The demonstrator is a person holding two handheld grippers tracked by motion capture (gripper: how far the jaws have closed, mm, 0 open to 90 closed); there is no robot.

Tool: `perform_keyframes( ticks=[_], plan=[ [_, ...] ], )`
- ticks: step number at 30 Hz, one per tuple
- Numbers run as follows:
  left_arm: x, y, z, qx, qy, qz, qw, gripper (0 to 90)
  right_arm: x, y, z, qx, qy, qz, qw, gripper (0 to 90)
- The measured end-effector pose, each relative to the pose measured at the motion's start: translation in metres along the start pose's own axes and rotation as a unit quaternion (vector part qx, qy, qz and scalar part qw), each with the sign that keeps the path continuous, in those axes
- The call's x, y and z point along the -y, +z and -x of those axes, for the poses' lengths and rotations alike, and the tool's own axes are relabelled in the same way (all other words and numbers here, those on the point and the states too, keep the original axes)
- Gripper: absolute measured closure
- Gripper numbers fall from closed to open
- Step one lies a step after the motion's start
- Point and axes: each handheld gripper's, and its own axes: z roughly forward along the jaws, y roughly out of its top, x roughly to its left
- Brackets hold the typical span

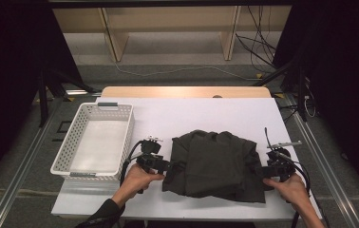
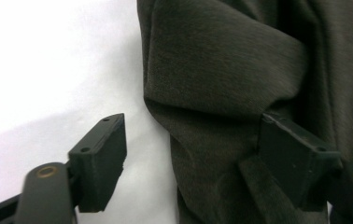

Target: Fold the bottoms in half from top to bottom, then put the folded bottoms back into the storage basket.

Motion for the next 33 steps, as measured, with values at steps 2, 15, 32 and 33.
perform_keyframes(
  ticks=[2,15,32,33],
  plan=[
    [-0.002,0.003,-0.003,0.005,-0.008,-0.008,0.9999,20.1,0.000,0.003,0.000,-0.003,-0.001,-0.008,1.0000,17.4],
    [-0.005,0.026,0.004,0.007,-0.006,-0.043,0.9990,16.7,0.000,0.009,-0.002,-0.016,-0.009,-0.022,0.9996,16.0],
    [-0.006,0.037,0.023,0.037,0.022,-0.044,0.9981,45.3,-0.004,0.013,-0.012,-0.023,-0.014,-0.034,0.9991,15.8],
    [-0.005,0.038,0.024,0.037,0.023,-0.043,0.9981,48.0,-0.004,0.014,-0.012,-0.025,-0.016,-0.031,0.9991,16.0]
  ],
)
